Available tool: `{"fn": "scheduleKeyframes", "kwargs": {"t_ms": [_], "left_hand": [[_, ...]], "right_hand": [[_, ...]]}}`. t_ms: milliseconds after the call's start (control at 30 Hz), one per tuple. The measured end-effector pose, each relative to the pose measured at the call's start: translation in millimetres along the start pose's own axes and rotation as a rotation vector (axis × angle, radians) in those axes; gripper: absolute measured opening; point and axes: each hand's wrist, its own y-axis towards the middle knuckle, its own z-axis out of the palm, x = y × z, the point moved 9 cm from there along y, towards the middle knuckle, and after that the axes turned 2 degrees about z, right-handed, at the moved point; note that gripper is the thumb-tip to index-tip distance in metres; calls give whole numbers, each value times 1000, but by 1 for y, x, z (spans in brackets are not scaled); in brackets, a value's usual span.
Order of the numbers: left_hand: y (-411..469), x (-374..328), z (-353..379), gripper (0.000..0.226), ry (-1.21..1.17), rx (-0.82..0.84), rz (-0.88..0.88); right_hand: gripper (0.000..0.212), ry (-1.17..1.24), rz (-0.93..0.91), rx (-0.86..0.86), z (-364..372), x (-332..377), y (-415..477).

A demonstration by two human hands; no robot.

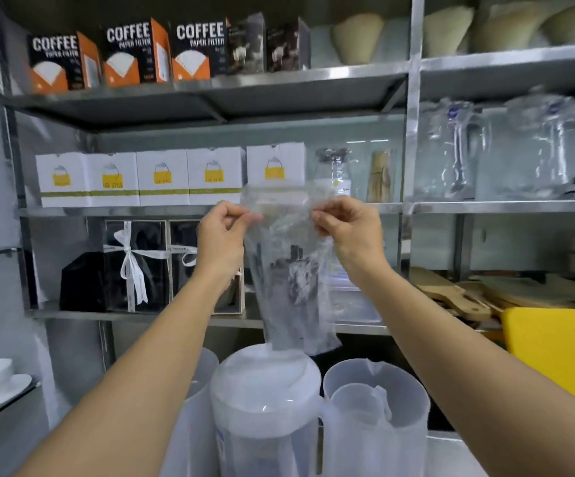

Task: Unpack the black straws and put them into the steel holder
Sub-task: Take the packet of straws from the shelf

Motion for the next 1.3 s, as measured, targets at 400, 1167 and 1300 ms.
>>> {"fn": "scheduleKeyframes", "kwargs": {"t_ms": [400, 1167, 1300], "left_hand": [[-71, -104, 15, 17, -127, 88, 15], [-307, -85, 162, 16, -282, 381, -330], [-341, -93, 197, 14, -250, 394, -351]], "right_hand": [[17, -254, -88, 18, -53, 135, -60], [14, -439, 207, -134, -277, 99, -235], [20, -450, 249, -121, -325, 90, -248]]}}
